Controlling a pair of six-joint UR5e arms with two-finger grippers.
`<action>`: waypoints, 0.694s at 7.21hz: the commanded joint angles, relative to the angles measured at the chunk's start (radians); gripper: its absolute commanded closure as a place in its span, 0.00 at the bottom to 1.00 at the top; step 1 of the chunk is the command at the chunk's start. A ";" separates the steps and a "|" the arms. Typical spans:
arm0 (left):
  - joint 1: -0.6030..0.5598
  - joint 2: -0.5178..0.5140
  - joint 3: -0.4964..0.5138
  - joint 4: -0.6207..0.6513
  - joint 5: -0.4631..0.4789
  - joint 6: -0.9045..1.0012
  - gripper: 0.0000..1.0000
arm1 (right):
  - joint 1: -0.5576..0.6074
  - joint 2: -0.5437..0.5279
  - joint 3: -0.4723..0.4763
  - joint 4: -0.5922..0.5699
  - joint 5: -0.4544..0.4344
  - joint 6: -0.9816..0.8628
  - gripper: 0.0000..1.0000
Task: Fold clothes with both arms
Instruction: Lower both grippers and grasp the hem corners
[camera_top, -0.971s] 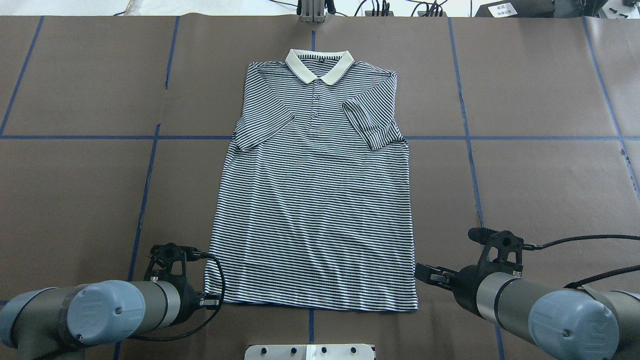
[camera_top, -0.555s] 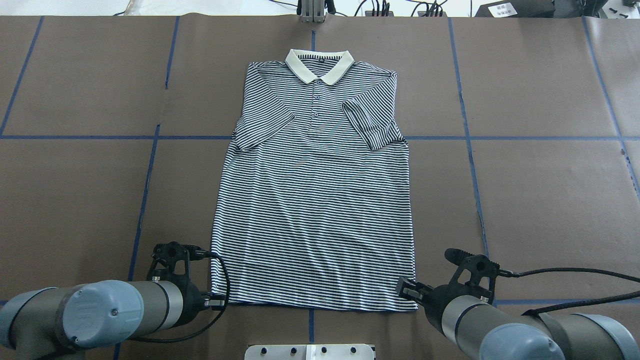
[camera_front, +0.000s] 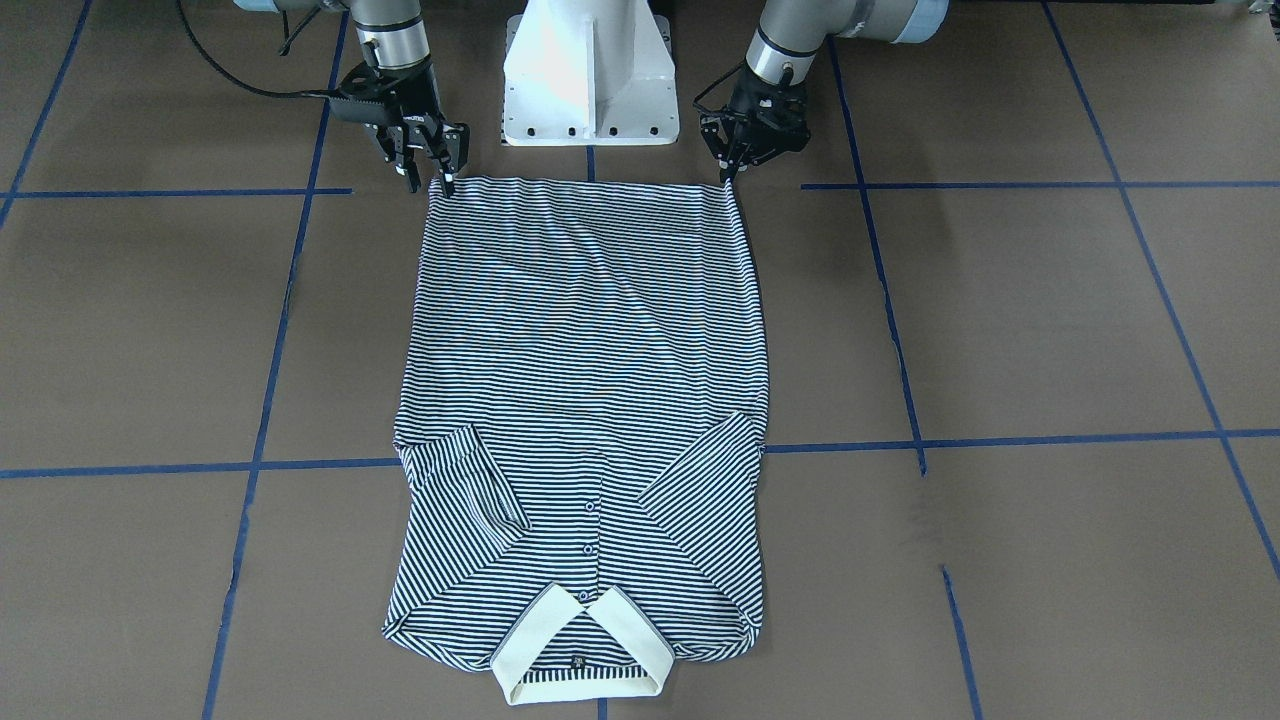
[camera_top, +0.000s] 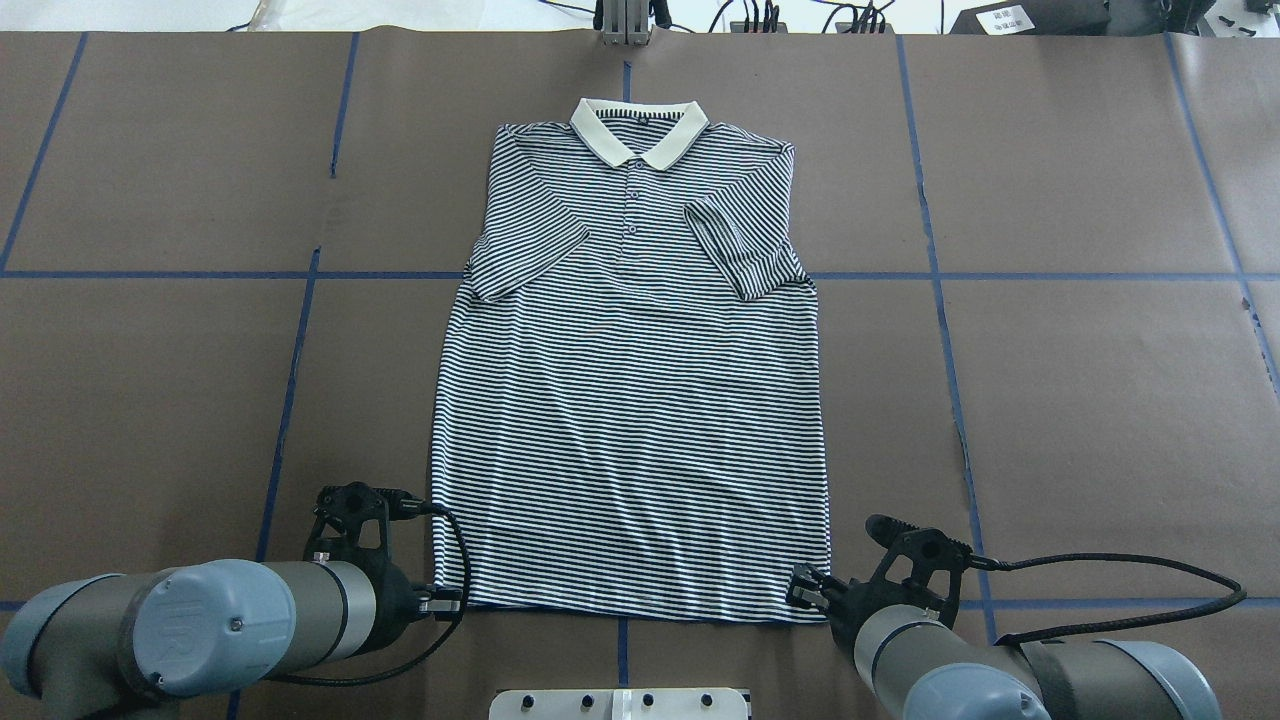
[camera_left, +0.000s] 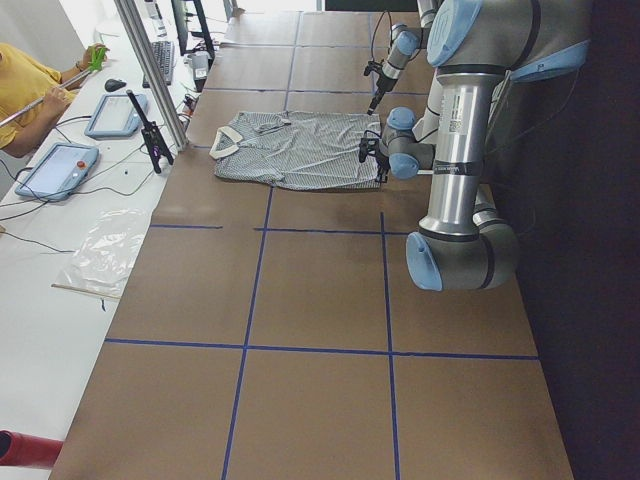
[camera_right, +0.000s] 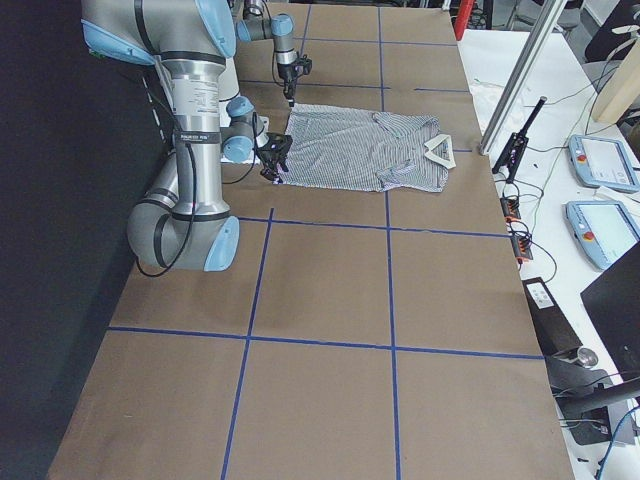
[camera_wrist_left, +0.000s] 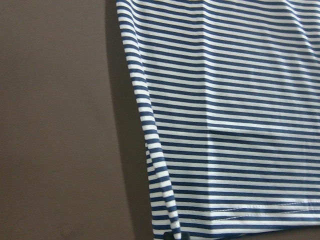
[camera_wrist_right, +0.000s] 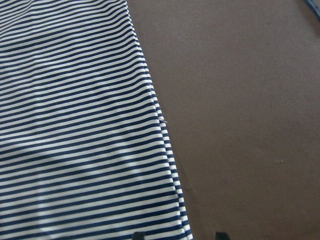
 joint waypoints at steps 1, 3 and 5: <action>0.000 -0.001 0.000 -0.003 0.000 0.000 1.00 | -0.017 0.005 -0.016 -0.002 -0.009 0.006 0.45; 0.000 -0.001 0.000 -0.004 0.000 0.002 1.00 | -0.026 0.007 -0.026 -0.001 -0.012 0.036 0.49; 0.000 -0.001 0.000 -0.004 0.000 0.000 1.00 | -0.029 0.010 -0.021 -0.002 -0.012 0.039 0.63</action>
